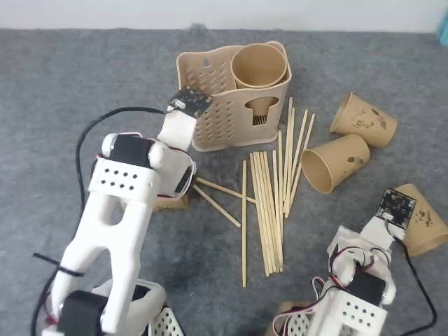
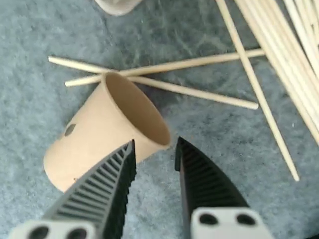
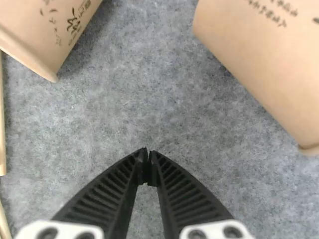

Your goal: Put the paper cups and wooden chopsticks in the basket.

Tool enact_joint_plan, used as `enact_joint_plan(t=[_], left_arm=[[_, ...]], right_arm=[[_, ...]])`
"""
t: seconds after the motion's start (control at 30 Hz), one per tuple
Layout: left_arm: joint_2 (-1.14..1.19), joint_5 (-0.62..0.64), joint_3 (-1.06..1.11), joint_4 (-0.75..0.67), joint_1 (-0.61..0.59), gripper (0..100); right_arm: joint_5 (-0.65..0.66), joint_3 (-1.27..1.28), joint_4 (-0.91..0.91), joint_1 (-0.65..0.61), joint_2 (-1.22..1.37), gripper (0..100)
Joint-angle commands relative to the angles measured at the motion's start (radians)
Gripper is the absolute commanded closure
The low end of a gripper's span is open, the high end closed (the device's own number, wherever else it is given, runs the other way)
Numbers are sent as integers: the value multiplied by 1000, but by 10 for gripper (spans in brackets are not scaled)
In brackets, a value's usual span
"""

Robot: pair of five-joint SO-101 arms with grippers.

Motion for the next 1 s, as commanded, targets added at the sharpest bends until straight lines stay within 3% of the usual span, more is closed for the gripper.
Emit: enact_joint_plan(t=[0.0, 0.2, 0.3, 0.63, 0.87, 0.97], left_arm=[[-38, -2, -5, -46, 15, 855], [-41, 32, 1, -51, 12, 739], [-41, 32, 24, -64, -23, 739], [-34, 25, 260, -319, -187, 739], [-41, 25, 295, -327, -189, 740], [-43, 25, 291, -311, -189, 797]], right_arm=[[8, 15, 12, 7, -4, 989], [8, 15, 12, 7, -4, 989], [8, 15, 12, 8, -4, 989], [8, 15, 12, 8, -4, 989], [8, 15, 12, 8, -4, 989], [8, 15, 12, 8, -4, 989]])
